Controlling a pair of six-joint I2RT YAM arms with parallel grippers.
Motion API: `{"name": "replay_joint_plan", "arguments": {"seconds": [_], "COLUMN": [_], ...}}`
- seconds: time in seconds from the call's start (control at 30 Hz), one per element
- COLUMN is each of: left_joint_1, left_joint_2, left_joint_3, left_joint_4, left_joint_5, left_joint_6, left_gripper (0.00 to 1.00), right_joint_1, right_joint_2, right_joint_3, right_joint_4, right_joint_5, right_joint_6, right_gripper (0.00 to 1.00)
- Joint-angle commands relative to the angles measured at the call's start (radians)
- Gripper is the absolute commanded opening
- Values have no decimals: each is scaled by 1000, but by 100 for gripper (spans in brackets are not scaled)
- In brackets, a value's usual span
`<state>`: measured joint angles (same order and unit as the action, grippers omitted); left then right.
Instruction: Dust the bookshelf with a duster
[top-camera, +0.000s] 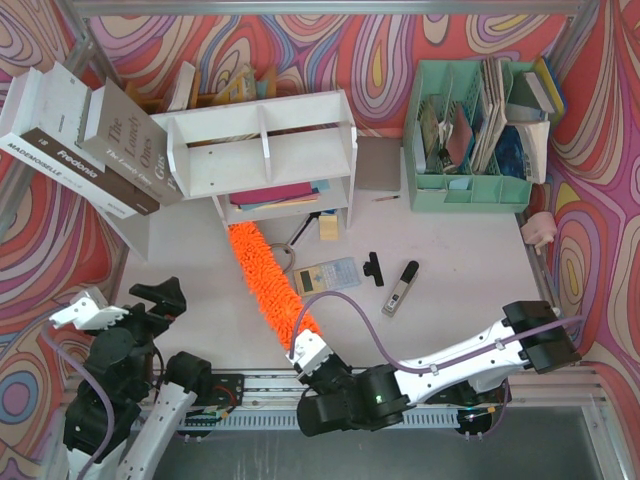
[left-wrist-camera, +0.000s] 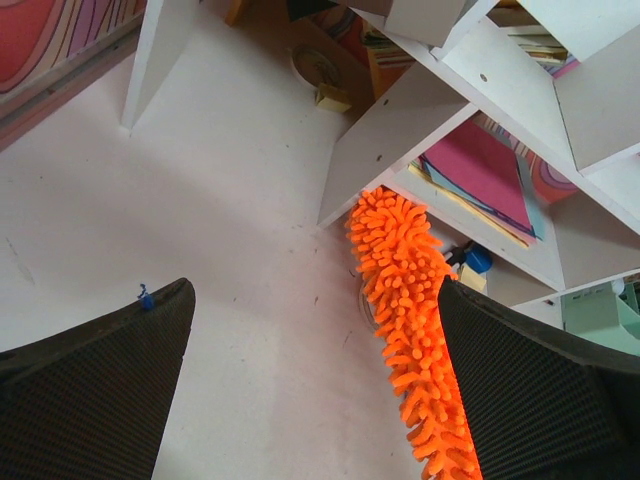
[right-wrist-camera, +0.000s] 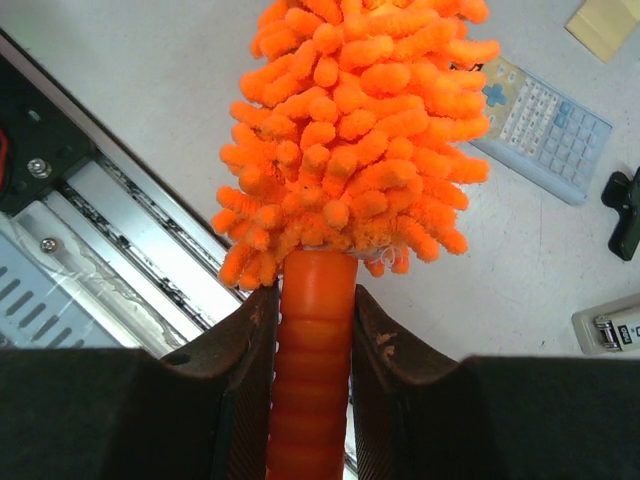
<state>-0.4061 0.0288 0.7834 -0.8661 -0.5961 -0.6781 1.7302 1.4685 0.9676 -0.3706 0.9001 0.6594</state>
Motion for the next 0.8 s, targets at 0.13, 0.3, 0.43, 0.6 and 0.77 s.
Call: {"name": "replay_joint_plan", "arguments": {"seconds": [0.13, 0.3, 0.43, 0.6, 0.77], "left_joint_1": [-4, -5, -5, -5, -4], "left_joint_2": [-24, -24, -24, -23, -24], "left_joint_3": [14, 18, 22, 23, 21], "left_joint_4": [-25, -30, -37, -37, -37], "left_joint_5": [-51, -61, -70, -77, -83], "left_joint_6": [-11, -13, -16, -16, -18], "left_gripper": [98, 98, 98, 98, 98], "right_joint_1": [65, 79, 86, 92, 104], "right_joint_2": [-34, -73, -99, -106, -86], "right_joint_3": [25, 14, 9, 3, 0], "right_joint_4": [87, -15, -107, -111, -110], "right_joint_5": [-23, -15, -9, -10, -16], "right_joint_6": [-45, 25, 84, 97, 125], "right_gripper": [0, 0, 0, 0, 0]}}
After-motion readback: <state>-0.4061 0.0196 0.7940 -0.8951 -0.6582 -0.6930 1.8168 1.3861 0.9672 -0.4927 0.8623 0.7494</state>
